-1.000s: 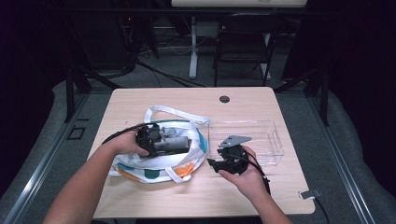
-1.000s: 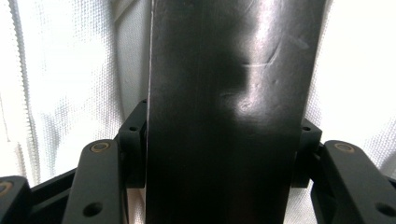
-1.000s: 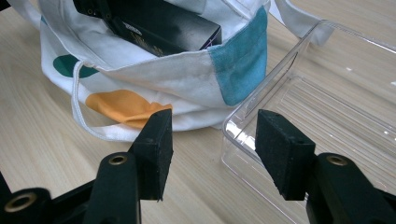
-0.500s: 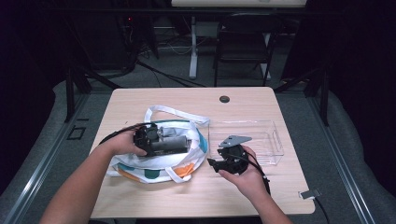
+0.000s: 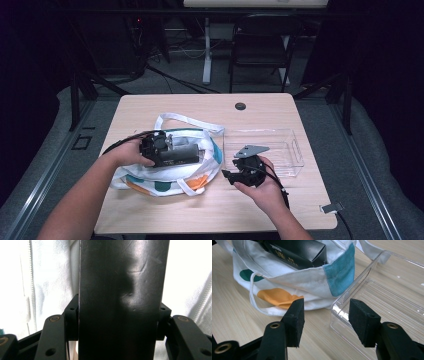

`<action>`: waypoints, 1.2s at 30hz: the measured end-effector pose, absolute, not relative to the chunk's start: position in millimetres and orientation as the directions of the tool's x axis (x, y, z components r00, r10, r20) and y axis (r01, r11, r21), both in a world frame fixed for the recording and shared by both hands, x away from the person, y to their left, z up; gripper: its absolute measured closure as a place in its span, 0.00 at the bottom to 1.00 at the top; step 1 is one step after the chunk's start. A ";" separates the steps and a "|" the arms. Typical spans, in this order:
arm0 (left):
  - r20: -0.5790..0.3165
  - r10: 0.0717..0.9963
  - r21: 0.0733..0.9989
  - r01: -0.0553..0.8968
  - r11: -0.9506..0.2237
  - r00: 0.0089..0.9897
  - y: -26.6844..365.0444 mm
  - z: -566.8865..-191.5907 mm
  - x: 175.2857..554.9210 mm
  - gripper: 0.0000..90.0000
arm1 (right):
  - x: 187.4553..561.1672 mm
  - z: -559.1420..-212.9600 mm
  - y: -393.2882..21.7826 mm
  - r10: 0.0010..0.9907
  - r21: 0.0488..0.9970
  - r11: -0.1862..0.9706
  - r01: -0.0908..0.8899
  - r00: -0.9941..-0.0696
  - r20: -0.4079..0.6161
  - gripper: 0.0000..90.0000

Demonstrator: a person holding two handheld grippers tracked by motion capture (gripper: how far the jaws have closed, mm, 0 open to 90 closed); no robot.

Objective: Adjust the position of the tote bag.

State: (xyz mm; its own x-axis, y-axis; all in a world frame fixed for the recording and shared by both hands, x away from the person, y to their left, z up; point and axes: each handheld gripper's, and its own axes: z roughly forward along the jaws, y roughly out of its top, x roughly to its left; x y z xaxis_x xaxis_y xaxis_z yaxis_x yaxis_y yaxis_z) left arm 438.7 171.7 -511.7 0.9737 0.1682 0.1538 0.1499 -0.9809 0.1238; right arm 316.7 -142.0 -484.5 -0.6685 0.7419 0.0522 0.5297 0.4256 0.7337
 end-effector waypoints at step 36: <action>0.173 0.200 0.153 0.174 -0.973 0.964 181.8 -469.6 418.3 0.47 | 324.2 -467.5 -161.7 0.672 0.748 0.495 0.442 -0.741 -0.007 0.59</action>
